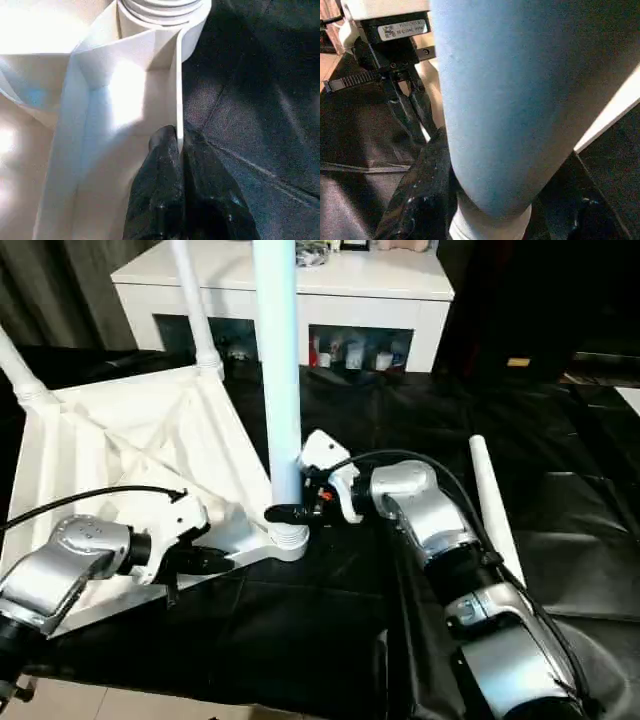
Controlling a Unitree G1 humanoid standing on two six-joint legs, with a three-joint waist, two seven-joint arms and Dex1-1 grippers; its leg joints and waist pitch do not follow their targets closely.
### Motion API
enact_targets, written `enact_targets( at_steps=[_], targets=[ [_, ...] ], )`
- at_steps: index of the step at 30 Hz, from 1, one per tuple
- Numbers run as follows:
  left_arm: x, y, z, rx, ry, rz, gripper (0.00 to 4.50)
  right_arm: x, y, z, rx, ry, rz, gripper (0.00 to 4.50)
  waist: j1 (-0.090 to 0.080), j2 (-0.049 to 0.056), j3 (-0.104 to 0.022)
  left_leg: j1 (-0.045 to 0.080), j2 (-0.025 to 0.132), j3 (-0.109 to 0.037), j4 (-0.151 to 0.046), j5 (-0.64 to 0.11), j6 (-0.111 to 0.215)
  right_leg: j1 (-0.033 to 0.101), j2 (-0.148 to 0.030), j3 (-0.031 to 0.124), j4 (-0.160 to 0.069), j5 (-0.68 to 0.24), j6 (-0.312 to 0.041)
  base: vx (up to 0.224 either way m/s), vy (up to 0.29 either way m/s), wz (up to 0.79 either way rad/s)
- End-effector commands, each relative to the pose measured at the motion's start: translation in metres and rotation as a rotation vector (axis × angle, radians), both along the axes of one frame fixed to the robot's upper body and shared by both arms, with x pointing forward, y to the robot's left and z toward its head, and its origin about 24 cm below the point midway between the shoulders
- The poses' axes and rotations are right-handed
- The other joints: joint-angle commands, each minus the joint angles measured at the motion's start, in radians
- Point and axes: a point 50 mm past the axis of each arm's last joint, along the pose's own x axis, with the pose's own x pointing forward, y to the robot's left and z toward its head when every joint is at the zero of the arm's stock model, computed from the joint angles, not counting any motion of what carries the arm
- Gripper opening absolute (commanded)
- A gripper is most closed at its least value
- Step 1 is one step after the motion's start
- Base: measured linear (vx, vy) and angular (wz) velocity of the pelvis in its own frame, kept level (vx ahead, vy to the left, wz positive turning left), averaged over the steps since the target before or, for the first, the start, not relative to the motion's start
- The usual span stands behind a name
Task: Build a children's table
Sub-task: Insert table leg to table base
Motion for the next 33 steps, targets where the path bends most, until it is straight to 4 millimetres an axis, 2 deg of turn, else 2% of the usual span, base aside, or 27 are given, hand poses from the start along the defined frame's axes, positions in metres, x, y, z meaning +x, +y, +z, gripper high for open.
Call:
enact_targets(
  at_steps=[1,2,3,5,6,7,9,12,13,16,17,18,19,20,21,22,23,24,25,27,28,29,33],
  targets=[
    [0.004,-0.016,0.03,-0.101,-0.098,-0.107,0.0,-0.024,-0.038,-0.075,-0.291,0.251,-0.119,1.84,-0.007,0.023,-0.049,0.019,0.055,-0.019,-0.072,-0.114,0.007,0.038,-0.077,0.038,-0.045,0.159,-0.263,0.0,0.0,0.0],
    [0.004,-0.015,0.029,-0.099,-0.095,-0.106,0.0,-0.025,-0.039,-0.077,-0.295,0.251,-0.126,1.84,-0.007,0.028,-0.049,0.02,0.056,-0.02,-0.072,-0.119,0.004,0.036,-0.076,0.037,-0.045,0.159,-0.263,0.0,0.0,0.0],
    [0.004,-0.015,0.028,-0.098,-0.094,-0.106,0.0,-0.026,-0.039,-0.078,-0.298,0.249,-0.13,1.84,-0.009,0.023,-0.047,0.02,0.056,-0.02,-0.073,-0.129,0.0,0.038,-0.075,0.037,-0.046,0.157,-0.263,0.0,0.0,0.0],
    [0.005,-0.015,0.026,-0.095,-0.088,-0.106,0.0,-0.028,-0.04,-0.079,-0.303,0.247,-0.133,1.84,-0.01,0.03,-0.048,0.022,0.055,-0.021,-0.074,-0.145,-0.008,0.038,-0.076,0.037,-0.047,0.148,-0.262,0.0,0.0,0.0],
    [0.005,-0.015,0.025,-0.096,-0.086,-0.106,0.0,-0.028,-0.04,-0.08,-0.302,0.247,-0.135,1.84,-0.011,0.027,-0.047,0.023,0.056,-0.02,-0.075,-0.15,-0.009,0.039,-0.075,0.037,-0.049,0.144,-0.262,0.0,0.0,0.0],
    [0.005,-0.016,0.025,-0.101,-0.083,-0.104,0.0,-0.028,-0.04,-0.08,-0.301,0.249,-0.138,1.84,-0.011,0.03,-0.046,0.023,0.056,-0.021,-0.076,-0.165,-0.014,0.039,-0.076,0.037,-0.049,0.126,-0.261,0.0,0.0,0.0],
    [0.006,-0.018,0.023,-0.113,-0.081,-0.097,0.0,-0.03,-0.041,-0.083,-0.306,0.249,-0.151,1.84,-0.013,0.031,-0.04,0.026,0.057,-0.02,-0.082,-0.215,-0.023,0.038,-0.077,0.039,-0.056,0.062,-0.261,0.0,0.0,0.0],
    [0.007,-0.02,0.022,-0.125,-0.083,-0.082,0.0,-0.03,-0.042,-0.086,-0.309,0.247,-0.17,1.84,-0.015,0.031,-0.039,0.029,0.057,-0.022,-0.086,-0.256,-0.033,0.039,-0.079,0.041,-0.062,-0.003,-0.256,0.0,0.0,0.0],
    [0.01,-0.021,0.019,-0.144,-0.081,-0.041,0.0,-0.029,-0.041,-0.089,-0.293,0.245,-0.223,1.84,-0.014,0.035,-0.037,0.029,0.057,-0.022,-0.087,-0.268,-0.035,0.037,-0.079,0.042,-0.064,-0.028,-0.252,0.0,0.0,0.0],
    [0.017,-0.025,0.012,-0.14,-0.08,0.035,0.0,-0.024,-0.039,-0.092,-0.269,0.241,-0.355,1.84,-0.017,0.031,-0.029,0.034,0.057,-0.024,-0.094,-0.333,-0.045,0.034,-0.083,0.047,-0.077,-0.158,-0.234,0.0,0.0,0.0],
    [0.022,-0.028,0.009,-0.118,-0.09,0.079,0.0,-0.021,-0.038,-0.095,-0.264,0.232,-0.448,1.84,-0.02,0.023,-0.027,0.036,0.056,-0.023,-0.096,-0.344,-0.049,0.029,-0.083,0.05,-0.082,-0.21,-0.222,0.0,0.0,0.0],
    [0.026,-0.031,0.006,-0.1,-0.098,0.119,0.0,-0.018,-0.037,-0.097,-0.262,0.222,-0.528,1.84,-0.019,0.027,-0.026,0.04,0.055,-0.024,-0.096,-0.356,-0.054,0.024,-0.084,0.051,-0.085,-0.243,-0.217,0.0,0.0,0.0],
    [0.033,-0.037,0.002,-0.074,-0.114,0.203,0.0,-0.016,-0.033,-0.101,-0.258,0.207,-0.637,1.84,-0.024,0.023,-0.023,0.04,0.053,-0.029,-0.099,-0.376,-0.066,0.022,-0.089,0.051,-0.092,-0.332,-0.191,0.0,0.0,0.0],
    [0.033,-0.037,0.002,-0.074,-0.114,0.203,0.0,-0.016,-0.033,-0.101,-0.258,0.207,-0.637,1.84,-0.026,0.024,-0.02,0.039,0.055,-0.031,-0.102,-0.388,-0.071,0.022,-0.09,0.051,-0.095,-0.365,-0.178,-0.055,-0.009,-0.01],
    [0.039,-0.044,-0.002,-0.056,-0.113,0.272,0.0,-0.015,-0.029,-0.104,-0.249,0.206,-0.721,1.84,-0.029,0.018,-0.02,0.041,0.054,-0.034,-0.102,-0.414,-0.073,0.02,-0.091,0.049,-0.101,-0.426,-0.153,-0.052,-0.003,-0.02],
    [0.041,-0.05,-0.004,-0.039,-0.109,0.304,0.0,-0.015,-0.025,-0.106,-0.241,0.208,-0.77,1.84,-0.029,0.018,-0.019,0.045,0.054,-0.033,-0.102,-0.425,-0.072,0.014,-0.091,0.051,-0.105,-0.446,-0.146,-0.052,-0.003,-0.02],
    [0.043,-0.056,-0.007,-0.019,-0.104,0.333,0.0,-0.015,-0.021,-0.108,-0.226,0.215,-0.839,1.84,-0.032,0.019,-0.015,0.055,0.05,-0.034,-0.1,-0.462,-0.075,0.003,-0.091,0.051,-0.116,-0.509,-0.129,0.0,0.0,0.0],
    [0.043,-0.061,-0.009,-0.01,-0.099,0.344,0.0,-0.015,-0.018,-0.109,-0.223,0.214,-0.872,1.84,-0.035,0.02,-0.011,0.056,0.049,-0.035,-0.102,-0.477,-0.075,0.0,-0.09,0.052,-0.118,-0.54,-0.117,0.0,0.0,0.0],
    [0.045,-0.072,-0.012,0.003,-0.093,0.368,0.0,-0.015,-0.01,-0.112,-0.215,0.212,-0.931,1.84,-0.041,0.02,-0.008,0.06,0.048,-0.042,-0.105,-0.516,-0.074,-0.004,-0.091,0.049,-0.129,-0.606,-0.086,0.0,0.0,0.0],
    [0.047,-0.084,-0.013,0.013,-0.102,0.38,0.0,-0.015,0.0,-0.113,-0.201,0.226,-1.001,1.84,-0.042,0.027,-0.01,0.064,0.046,-0.046,-0.106,-0.537,-0.075,-0.007,-0.09,0.047,-0.132,-0.623,-0.07,0.0,0.0,0.0],
    [0.048,-0.09,-0.015,0.015,-0.107,0.383,0.0,-0.014,0.005,-0.113,-0.206,0.213,-1.027,1.84,-0.044,0.024,-0.011,0.065,0.044,-0.048,-0.106,-0.545,-0.072,-0.009,-0.091,0.046,-0.137,-0.63,-0.06,0.0,0.0,0.0],
    [0.049,-0.094,-0.016,0.017,-0.109,0.386,0.0,-0.013,0.008,-0.113,-0.212,0.201,-1.045,1.84,-0.048,0.031,-0.013,0.063,0.043,-0.048,-0.109,-0.543,-0.073,-0.007,-0.089,0.046,-0.138,-0.604,-0.059,0.0,0.0,0.0],
    [0.053,-0.102,-0.014,0.036,-0.131,0.406,0.0,-0.008,0.015,-0.11,-0.188,0.197,-1.166,1.84,-0.048,0.037,-0.02,0.055,0.044,-0.049,-0.121,-0.516,-0.067,0.002,-0.088,0.046,-0.134,-0.483,-0.073,0.0,0.0,0.0]
  ],
)
